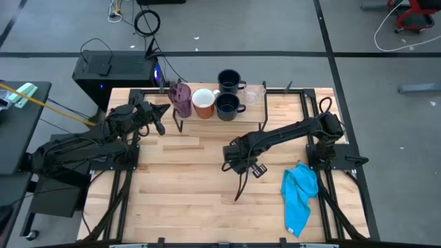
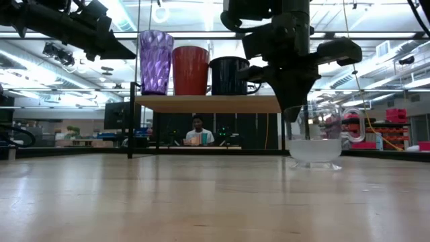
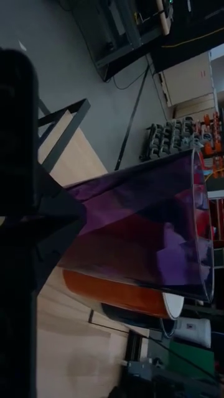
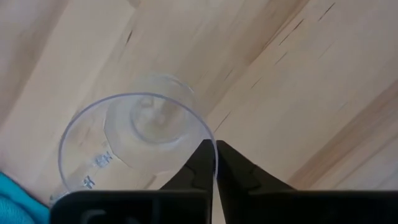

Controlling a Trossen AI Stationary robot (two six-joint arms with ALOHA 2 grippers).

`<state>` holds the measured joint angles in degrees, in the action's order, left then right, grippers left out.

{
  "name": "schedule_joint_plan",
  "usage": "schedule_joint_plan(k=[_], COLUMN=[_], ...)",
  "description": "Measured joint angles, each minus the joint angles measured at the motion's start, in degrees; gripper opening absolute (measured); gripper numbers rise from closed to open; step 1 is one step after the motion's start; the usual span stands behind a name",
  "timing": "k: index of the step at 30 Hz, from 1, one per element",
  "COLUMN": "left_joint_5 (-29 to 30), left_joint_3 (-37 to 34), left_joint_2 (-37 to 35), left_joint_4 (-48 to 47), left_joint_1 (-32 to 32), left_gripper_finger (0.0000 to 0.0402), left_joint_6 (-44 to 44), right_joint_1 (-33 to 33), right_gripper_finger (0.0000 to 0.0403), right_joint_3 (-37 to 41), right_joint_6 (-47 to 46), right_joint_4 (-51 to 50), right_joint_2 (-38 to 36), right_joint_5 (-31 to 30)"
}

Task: Stack small to large cups/mugs on shelf
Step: Align the transparent mug with the other transparent mug on the shelf

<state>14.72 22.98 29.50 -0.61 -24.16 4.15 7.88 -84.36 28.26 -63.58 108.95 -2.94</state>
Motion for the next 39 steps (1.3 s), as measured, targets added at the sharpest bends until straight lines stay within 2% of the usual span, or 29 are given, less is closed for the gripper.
schedule_joint_plan(k=[5, 15, 20, 39], left_joint_5=[0.0, 3.4, 3.5, 3.5], left_joint_3=[0.0, 0.0, 0.0, 0.0], left_joint_2=[0.0, -0.3, -0.3, -0.3], left_joint_4=[-0.3, 0.0, -0.1, -0.1], left_joint_1=[0.0, 0.0, 0.0, 0.0], left_gripper_finger=[0.0012, 0.0053, 0.0062, 0.0062], left_joint_6=[0.2, 2.8, 2.6, 2.5], right_joint_1=[0.0, 0.0, 0.0, 0.0], right_gripper_finger=[0.0037, 0.0064, 0.0068, 0.0067], right_joint_3=[0.3, 0.4, 0.3, 0.3], right_joint_6=[-1.2, -1.9, -4.5, -4.3], right_joint_4=[0.3, 0.7, 1.0, 1.5], right_joint_2=[0.0, -0.6, -2.2, -2.7], right_joint_5=[0.0, 0.0, 0.0, 0.0])
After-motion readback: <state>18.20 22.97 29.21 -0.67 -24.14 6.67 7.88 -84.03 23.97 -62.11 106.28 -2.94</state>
